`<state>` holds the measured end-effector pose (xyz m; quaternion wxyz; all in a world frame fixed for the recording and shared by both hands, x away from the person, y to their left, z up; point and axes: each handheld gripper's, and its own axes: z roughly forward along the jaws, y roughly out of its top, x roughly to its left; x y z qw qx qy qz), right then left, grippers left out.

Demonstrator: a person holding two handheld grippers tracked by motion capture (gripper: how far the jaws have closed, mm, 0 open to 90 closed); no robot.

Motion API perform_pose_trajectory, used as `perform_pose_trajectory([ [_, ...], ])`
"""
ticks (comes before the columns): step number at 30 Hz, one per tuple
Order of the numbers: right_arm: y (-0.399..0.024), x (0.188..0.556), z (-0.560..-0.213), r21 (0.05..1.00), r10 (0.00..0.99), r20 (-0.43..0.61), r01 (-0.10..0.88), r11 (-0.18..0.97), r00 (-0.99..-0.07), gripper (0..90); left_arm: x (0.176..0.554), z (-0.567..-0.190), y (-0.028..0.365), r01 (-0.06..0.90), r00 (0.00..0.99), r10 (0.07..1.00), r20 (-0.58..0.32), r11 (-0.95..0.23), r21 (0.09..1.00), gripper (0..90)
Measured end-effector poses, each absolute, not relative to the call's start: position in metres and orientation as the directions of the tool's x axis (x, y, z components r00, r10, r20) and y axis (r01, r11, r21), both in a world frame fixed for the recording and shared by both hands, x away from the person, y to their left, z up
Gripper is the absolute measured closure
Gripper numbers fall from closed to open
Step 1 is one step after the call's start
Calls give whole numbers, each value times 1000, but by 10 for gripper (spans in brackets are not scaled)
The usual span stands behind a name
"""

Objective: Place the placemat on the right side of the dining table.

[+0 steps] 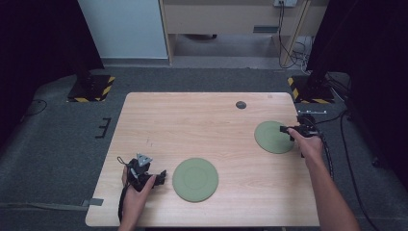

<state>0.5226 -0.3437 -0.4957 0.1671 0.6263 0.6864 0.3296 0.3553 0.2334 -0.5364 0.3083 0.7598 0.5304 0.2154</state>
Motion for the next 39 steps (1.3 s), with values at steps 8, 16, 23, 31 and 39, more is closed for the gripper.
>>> perform_pose_trajectory([
  [8, -333, 522, -485, 701, 958, 233, 712, -47, -166, 109, 355, -536, 233, 673, 346, 938, 1, -248, 697, 0],
  [16, -327, 515, -474, 737, 959, 206, 676, -19, -197, 66, 355, -536, 234, 672, 348, 937, 1, -250, 697, 0],
  [23, -323, 511, -467, 772, 954, 200, 635, -15, -222, 70, 355, -536, 234, 672, 349, 937, 1, -250, 697, 0],
  [31, -309, 502, -460, 785, 948, 166, 618, 39, -270, 72, 355, -536, 234, 671, 353, 936, 0, -253, 697, 0],
  [39, -282, 482, -459, 787, 928, 142, 607, 106, -346, 78, 355, -536, 234, 670, 353, 935, 0, -253, 697, 0],
])
